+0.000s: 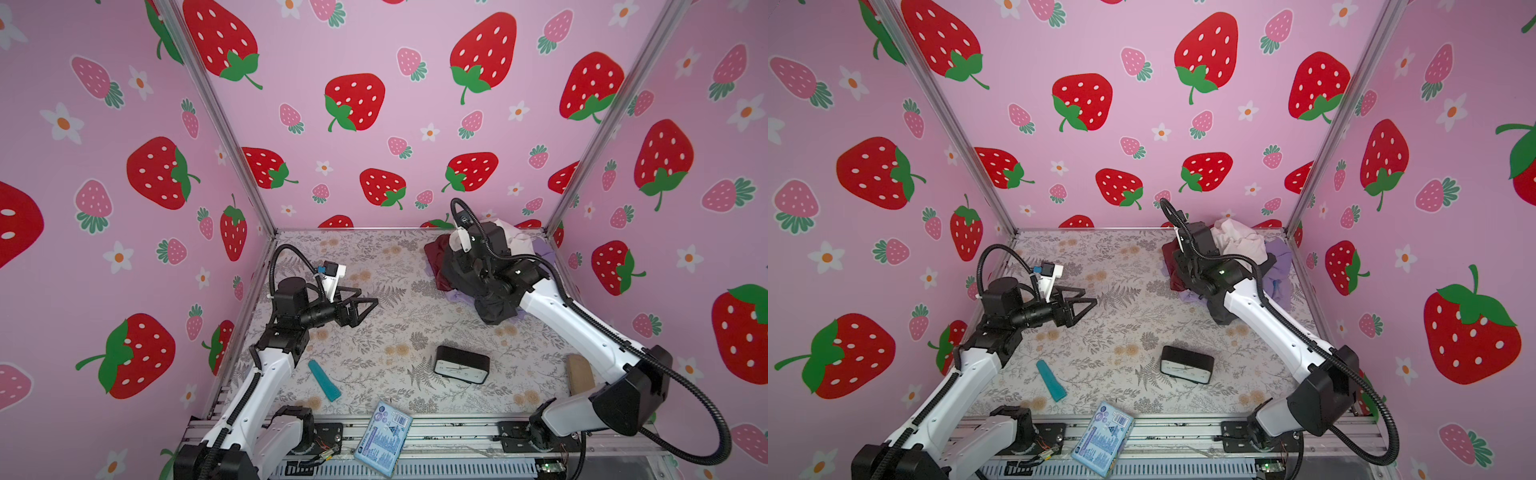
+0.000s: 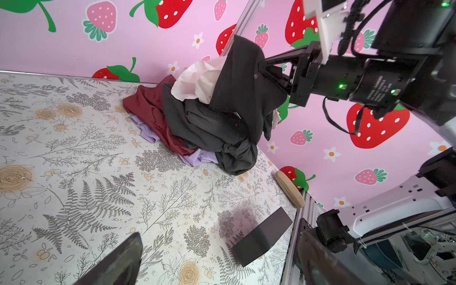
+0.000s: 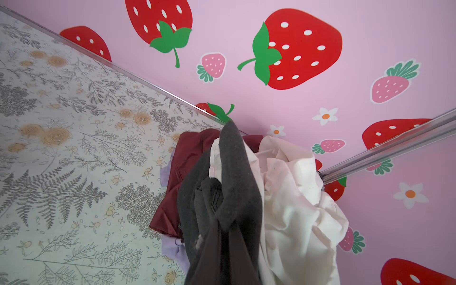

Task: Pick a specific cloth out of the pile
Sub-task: 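Grasp the dark grey trousers in the pile with the right gripper, then lift the dark grey trousers up out of the pile with the right gripper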

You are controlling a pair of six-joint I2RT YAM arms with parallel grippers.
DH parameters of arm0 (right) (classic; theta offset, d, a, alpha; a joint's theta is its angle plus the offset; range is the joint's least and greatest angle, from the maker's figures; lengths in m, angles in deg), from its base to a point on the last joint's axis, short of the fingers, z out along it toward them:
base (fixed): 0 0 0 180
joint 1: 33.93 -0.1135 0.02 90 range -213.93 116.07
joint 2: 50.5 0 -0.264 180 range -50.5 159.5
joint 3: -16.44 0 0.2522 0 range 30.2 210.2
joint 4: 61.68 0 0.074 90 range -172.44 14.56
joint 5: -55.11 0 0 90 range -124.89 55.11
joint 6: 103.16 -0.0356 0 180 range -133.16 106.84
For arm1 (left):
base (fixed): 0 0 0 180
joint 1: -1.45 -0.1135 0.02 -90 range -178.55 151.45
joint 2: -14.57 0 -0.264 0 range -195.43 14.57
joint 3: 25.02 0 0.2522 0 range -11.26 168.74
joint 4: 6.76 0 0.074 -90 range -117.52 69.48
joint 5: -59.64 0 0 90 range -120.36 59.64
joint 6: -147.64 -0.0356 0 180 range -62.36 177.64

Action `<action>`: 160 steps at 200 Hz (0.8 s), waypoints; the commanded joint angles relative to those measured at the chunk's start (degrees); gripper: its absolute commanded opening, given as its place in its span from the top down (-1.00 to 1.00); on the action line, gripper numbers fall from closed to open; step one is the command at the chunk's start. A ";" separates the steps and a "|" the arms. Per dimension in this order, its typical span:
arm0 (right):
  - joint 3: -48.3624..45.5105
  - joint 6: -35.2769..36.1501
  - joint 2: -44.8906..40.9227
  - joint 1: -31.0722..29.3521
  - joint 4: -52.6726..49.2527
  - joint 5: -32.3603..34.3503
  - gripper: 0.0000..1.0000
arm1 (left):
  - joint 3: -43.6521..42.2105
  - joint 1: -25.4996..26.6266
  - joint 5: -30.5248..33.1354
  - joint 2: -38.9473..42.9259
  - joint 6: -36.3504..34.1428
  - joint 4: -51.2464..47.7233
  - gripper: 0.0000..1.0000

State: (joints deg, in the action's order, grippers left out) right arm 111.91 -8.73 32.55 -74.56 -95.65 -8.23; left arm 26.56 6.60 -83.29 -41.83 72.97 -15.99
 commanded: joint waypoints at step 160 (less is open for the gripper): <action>12.81 0.19 -4.47 -1.04 11.90 -6.59 1.00 | -1.00 0.27 -0.48 -0.54 1.36 3.08 -0.99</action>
State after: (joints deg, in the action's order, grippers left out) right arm 122.23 -8.47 29.95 -75.19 -90.86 -12.45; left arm 25.80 6.60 -83.29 -42.49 74.02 -14.32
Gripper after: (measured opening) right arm 0.070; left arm 0.993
